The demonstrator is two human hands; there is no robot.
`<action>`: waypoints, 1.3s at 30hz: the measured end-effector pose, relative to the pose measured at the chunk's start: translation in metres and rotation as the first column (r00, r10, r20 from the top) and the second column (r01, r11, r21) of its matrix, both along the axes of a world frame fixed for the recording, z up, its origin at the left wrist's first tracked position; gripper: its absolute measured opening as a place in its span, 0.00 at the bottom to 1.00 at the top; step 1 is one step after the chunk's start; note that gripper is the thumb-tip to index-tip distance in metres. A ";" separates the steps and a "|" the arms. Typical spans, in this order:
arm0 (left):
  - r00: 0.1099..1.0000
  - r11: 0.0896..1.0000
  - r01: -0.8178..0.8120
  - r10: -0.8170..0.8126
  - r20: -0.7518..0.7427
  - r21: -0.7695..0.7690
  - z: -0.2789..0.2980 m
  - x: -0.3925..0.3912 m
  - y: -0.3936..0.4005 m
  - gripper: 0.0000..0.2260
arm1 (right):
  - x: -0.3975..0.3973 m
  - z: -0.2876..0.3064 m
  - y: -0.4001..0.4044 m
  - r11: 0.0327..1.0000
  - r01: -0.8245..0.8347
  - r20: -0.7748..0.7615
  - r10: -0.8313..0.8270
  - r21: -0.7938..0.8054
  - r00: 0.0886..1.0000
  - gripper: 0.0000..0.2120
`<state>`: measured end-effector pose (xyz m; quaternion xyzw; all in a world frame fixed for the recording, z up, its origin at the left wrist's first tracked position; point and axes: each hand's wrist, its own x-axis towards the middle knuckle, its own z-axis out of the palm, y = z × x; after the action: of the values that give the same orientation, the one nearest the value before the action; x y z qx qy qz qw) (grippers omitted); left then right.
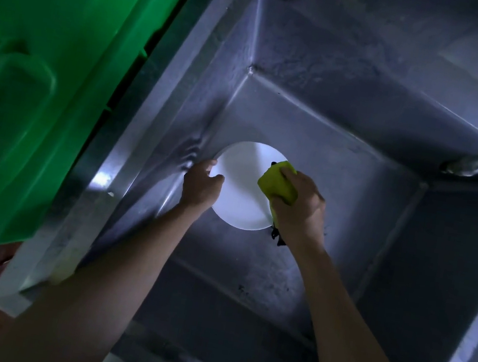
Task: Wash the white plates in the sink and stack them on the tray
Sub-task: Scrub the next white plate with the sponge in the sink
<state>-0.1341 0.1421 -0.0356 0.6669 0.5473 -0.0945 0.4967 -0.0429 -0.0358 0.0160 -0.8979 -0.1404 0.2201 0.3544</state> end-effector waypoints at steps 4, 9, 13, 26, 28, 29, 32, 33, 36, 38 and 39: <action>0.996 0.996 -0.090 0.090 0.001 -0.018 -0.002 0.002 -0.004 0.23 | -0.003 -0.001 -0.010 0.999 0.029 -0.026 -0.030 -0.019 0.999 0.26; 0.979 0.979 -0.201 0.201 -0.004 -0.019 -0.006 -0.002 -0.006 0.18 | -0.010 0.000 -0.021 0.999 0.048 -0.050 -0.048 -0.015 0.998 0.27; 0.974 0.975 -0.223 0.221 -0.054 -0.024 -0.008 -0.008 -0.010 0.14 | -0.018 0.004 -0.028 0.998 0.056 -0.054 -0.057 -0.008 0.997 0.27; 0.974 0.959 -0.228 0.222 -0.053 -0.171 0.022 -0.019 -0.033 0.16 | -0.045 0.032 -0.047 1.000 0.005 -0.058 -0.004 0.005 0.998 0.27; 0.970 0.941 -0.241 0.240 -0.033 -0.237 0.029 -0.020 -0.039 0.13 | -0.049 0.038 -0.049 1.000 0.002 -0.047 -0.001 0.016 0.999 0.27; 0.972 0.935 -0.233 0.236 -0.021 -0.269 0.033 -0.021 -0.042 0.11 | -0.051 0.041 -0.051 1.000 0.002 -0.047 -0.001 0.025 0.999 0.27; 0.977 0.927 -0.202 0.213 0.000 -0.316 0.045 -0.023 -0.051 0.11 | -0.056 0.052 -0.056 0.999 0.004 -0.056 -0.002 0.043 0.998 0.27; 0.976 0.925 -0.203 0.217 0.008 -0.320 0.049 -0.023 -0.053 0.11 | -0.057 0.055 -0.058 0.999 0.010 -0.059 -0.007 0.045 0.998 0.27; 0.970 0.918 -0.210 0.238 0.043 -0.336 0.065 -0.023 -0.061 0.11 | -0.061 0.068 -0.064 0.999 0.026 -0.066 -0.023 0.046 0.998 0.28; 0.968 0.912 -0.205 0.243 0.066 -0.354 0.079 -0.024 -0.066 0.11 | -0.063 0.079 -0.068 0.997 0.050 -0.063 -0.046 0.062 0.997 0.28; 0.966 0.907 -0.200 0.245 0.077 -0.371 0.086 -0.026 -0.068 0.12 | -0.063 0.086 -0.070 0.995 0.064 -0.061 -0.059 0.077 0.996 0.28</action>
<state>-0.1599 0.0743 0.0508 0.5023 0.5620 -0.0947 0.6503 -0.1063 -0.1062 0.1021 -0.8804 -0.1109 0.2295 0.4000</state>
